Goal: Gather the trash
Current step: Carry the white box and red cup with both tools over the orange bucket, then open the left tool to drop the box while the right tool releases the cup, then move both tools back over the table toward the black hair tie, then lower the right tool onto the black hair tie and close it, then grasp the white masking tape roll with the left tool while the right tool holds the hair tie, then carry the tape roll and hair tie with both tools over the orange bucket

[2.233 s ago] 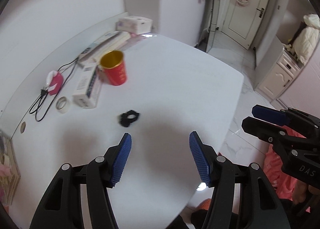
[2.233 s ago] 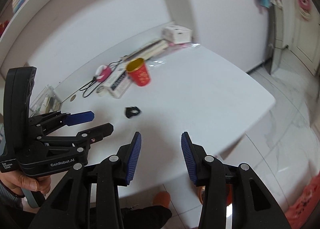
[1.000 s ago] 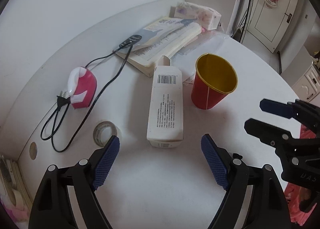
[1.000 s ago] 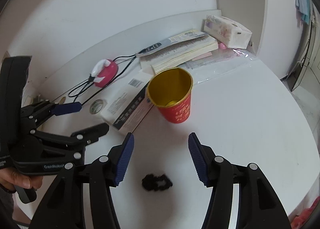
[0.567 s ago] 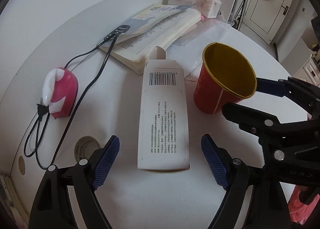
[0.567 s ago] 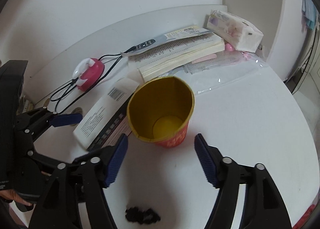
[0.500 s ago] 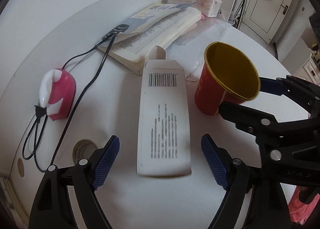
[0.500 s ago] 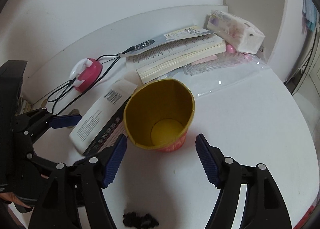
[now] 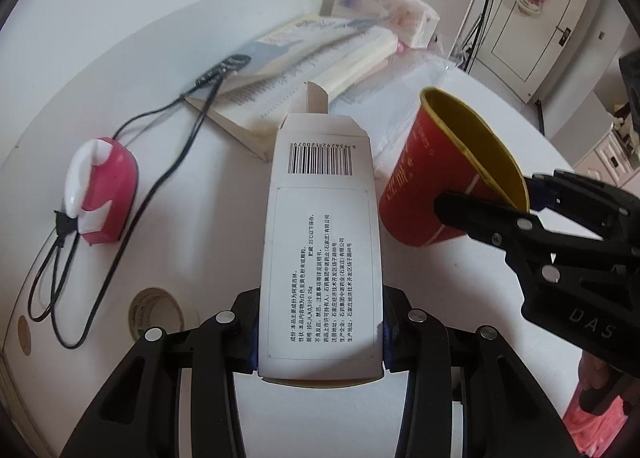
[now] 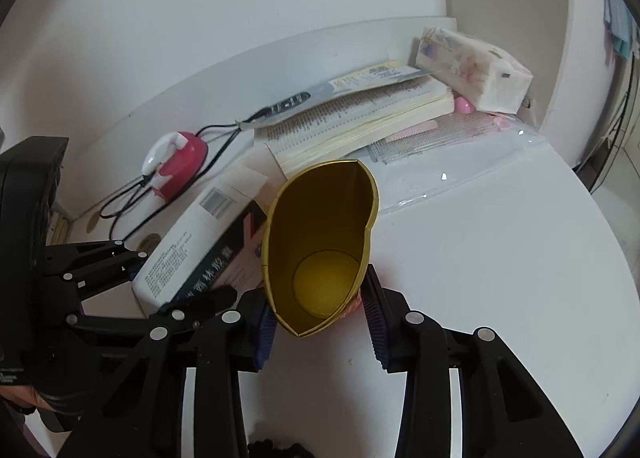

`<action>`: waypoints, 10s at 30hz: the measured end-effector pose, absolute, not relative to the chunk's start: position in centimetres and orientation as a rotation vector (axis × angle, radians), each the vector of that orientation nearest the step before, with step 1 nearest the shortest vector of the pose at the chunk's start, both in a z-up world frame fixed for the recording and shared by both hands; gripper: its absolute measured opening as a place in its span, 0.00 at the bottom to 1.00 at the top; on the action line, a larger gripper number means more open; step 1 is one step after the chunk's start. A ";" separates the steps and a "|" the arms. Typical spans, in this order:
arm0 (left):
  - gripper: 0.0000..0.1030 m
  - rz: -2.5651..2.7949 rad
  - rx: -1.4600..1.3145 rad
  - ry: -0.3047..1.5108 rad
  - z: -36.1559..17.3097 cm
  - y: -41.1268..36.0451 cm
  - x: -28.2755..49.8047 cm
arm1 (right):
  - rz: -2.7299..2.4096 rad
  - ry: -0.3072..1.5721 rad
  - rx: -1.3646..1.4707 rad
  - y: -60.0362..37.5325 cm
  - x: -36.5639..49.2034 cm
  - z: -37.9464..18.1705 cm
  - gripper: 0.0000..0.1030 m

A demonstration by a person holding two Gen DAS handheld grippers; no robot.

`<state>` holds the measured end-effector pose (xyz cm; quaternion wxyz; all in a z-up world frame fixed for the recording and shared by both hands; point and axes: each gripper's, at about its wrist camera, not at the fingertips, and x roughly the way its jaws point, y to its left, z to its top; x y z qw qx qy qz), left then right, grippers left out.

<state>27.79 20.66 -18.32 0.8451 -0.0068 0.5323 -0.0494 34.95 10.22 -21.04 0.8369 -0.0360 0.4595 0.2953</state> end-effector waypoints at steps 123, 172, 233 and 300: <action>0.44 -0.678 0.451 1.437 -33.9 -21.6 14.2 | -0.021 1.258 0.501 -35.5 9.5 -38.5 0.63; 0.66 -0.154 0.115 0.986 -8.7 1.1 9.0 | 0.589 0.903 0.093 -11.2 11.4 -9.9 0.64; 0.66 0.011 -0.056 1.175 -18.6 23.8 20.8 | 0.668 1.072 -0.120 11.4 27.4 -23.5 0.12; 0.08 -0.066 -0.088 1.033 -15.2 24.6 23.9 | 0.683 0.978 -0.066 12.8 28.0 -18.9 0.12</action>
